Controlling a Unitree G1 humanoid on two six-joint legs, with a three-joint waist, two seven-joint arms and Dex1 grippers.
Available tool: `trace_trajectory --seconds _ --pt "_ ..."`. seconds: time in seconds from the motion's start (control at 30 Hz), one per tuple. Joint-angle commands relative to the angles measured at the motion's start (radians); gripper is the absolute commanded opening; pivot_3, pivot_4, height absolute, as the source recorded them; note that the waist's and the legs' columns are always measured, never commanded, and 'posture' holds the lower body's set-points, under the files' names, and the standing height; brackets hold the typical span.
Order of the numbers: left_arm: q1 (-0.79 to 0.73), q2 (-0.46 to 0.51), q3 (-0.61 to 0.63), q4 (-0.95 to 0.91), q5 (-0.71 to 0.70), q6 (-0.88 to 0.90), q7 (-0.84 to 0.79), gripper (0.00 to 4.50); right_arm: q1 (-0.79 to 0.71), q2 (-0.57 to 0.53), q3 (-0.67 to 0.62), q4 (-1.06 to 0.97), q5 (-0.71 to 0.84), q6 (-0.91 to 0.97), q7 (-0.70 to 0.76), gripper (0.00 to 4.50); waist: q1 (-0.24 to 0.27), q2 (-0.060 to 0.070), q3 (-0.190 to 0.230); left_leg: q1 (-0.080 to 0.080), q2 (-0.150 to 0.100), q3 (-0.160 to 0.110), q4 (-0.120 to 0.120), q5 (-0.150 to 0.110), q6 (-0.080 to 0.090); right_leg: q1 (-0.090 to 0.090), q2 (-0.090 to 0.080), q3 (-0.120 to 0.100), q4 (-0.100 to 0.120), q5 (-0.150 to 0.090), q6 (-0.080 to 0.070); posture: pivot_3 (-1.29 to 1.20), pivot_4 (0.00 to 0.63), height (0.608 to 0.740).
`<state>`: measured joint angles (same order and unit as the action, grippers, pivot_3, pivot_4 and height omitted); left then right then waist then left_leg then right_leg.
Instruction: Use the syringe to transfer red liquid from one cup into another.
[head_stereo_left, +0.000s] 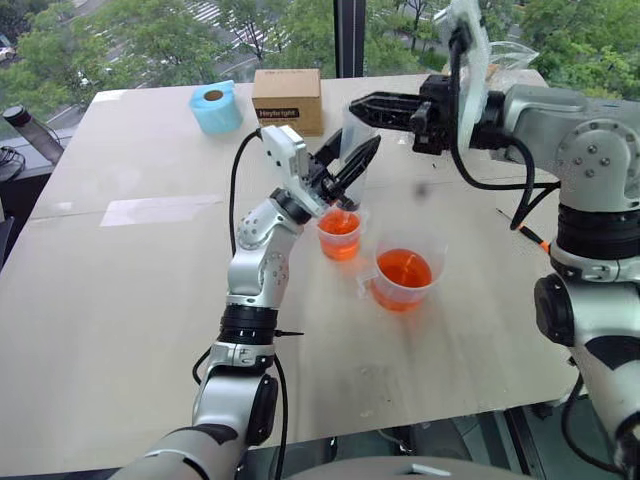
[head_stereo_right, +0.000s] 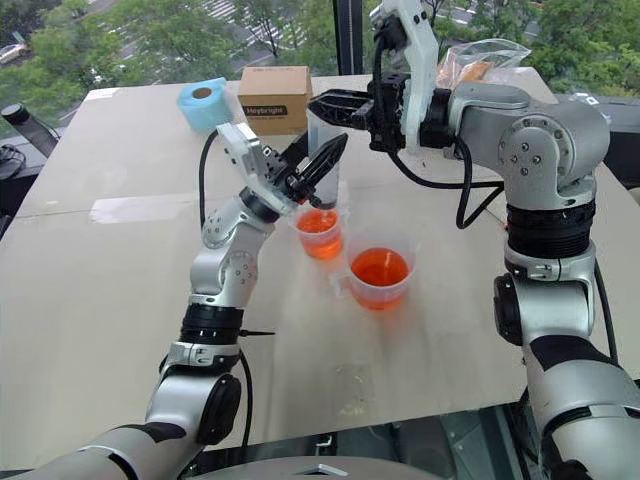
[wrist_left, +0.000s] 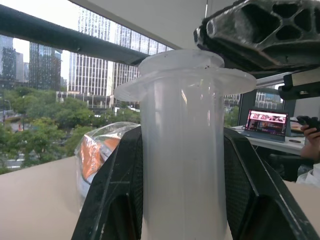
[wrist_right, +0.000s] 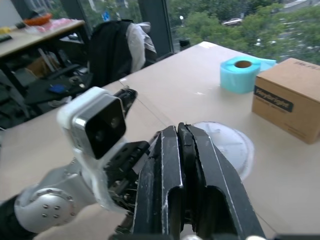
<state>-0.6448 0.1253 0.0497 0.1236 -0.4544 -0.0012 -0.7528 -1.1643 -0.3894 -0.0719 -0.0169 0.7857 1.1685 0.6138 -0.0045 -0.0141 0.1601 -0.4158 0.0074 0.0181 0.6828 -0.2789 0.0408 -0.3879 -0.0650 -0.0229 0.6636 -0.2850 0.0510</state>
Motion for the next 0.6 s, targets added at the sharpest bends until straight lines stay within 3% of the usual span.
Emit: trace_trajectory --seconds 0.03,0.3,0.43,0.6 --pt "-0.048 0.001 0.014 -0.096 -0.032 0.008 0.027 1.41 -0.082 -0.006 -0.153 0.041 0.054 -0.047 -0.035 0.05 0.0 0.0 0.0 0.0 0.0 0.0 0.0 0.0 0.0 0.0 0.0 0.0 0.0 0.0 0.0 0.0 0.15 0.74" --pt "-0.114 0.048 0.05 -0.249 -0.107 0.189 0.154 1.41 -0.063 -0.051 -0.308 0.064 0.131 -0.061 -0.086 0.05 -0.007 0.0 0.0 0.0 0.0 0.0 -0.001 0.0 0.0 0.0 0.0 0.0 0.001 0.0 0.0 0.0 0.15 0.74" --pt "-0.099 0.251 0.162 -0.402 -0.17 0.423 0.252 1.41 0.19 -0.244 -0.27 -0.071 0.086 -0.021 -0.009 0.05 -0.006 -0.002 -0.001 -0.001 0.0 -0.003 -0.001 0.0 0.0 0.001 -0.001 0.002 0.0 0.0 0.0 0.0 0.15 0.74" --pt "0.1 0.569 0.29 -0.405 -0.115 0.57 0.21 1.41 0.502 -0.354 -0.342 -0.246 0.153 -0.089 0.141 0.05 -0.018 0.004 0.0 0.002 0.0 0.002 -0.006 0.0 0.0 0.0 -0.003 0.006 0.0 0.0 0.0 0.0 0.15 0.74"
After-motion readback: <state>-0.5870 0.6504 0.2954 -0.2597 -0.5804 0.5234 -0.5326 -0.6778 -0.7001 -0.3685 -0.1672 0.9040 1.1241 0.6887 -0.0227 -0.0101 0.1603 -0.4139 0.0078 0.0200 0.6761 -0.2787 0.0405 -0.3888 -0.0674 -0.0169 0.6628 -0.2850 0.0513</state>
